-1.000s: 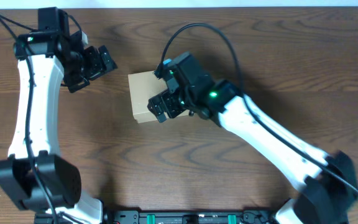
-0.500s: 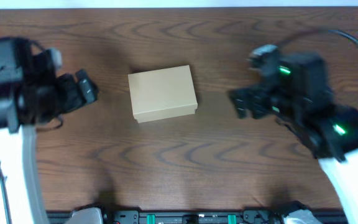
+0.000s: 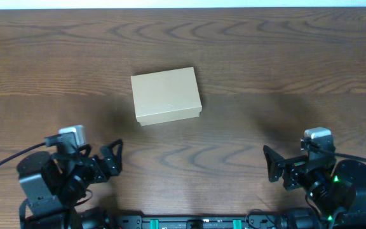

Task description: Pack container

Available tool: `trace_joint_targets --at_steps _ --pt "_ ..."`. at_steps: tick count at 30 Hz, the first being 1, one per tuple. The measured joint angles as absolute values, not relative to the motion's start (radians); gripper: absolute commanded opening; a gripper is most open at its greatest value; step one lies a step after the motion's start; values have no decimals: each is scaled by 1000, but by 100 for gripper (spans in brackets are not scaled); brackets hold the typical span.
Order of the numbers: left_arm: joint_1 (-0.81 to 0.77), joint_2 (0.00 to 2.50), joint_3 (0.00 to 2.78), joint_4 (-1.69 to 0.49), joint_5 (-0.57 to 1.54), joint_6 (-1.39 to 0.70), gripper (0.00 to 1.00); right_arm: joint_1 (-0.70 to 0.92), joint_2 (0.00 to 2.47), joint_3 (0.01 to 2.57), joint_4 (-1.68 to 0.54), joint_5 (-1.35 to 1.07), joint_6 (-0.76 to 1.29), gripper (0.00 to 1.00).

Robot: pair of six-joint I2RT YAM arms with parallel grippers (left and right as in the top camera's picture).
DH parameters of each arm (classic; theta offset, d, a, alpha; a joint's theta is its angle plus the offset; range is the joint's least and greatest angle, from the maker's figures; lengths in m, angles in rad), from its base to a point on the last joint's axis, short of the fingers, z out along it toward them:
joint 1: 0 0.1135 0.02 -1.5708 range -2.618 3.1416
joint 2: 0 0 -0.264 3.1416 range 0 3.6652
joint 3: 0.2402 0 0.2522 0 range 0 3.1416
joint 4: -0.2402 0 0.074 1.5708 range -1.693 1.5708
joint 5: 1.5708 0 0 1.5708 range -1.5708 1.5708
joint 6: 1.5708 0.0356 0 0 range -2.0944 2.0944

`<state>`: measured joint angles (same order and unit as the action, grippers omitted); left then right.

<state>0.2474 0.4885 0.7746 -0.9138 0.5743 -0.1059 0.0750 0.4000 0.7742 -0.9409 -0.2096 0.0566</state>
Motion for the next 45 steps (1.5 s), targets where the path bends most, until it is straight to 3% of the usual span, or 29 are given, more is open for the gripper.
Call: trace_joint_targets --at_steps 6,20,25,33,45 --pt "107 485 762 -802 601 -110 95 75 400 769 -941 -209 68 99" --pt "94 473 761 -854 508 -102 95 75 400 769 -941 -209 68 99" --pt "94 361 746 -854 379 81 95 75 400 769 -941 -209 68 99" --pt "94 131 531 -857 344 363 95 75 399 768 -941 -209 68 99" --pt "35 35 331 -828 336 539 95 75 399 767 -941 -209 68 99"
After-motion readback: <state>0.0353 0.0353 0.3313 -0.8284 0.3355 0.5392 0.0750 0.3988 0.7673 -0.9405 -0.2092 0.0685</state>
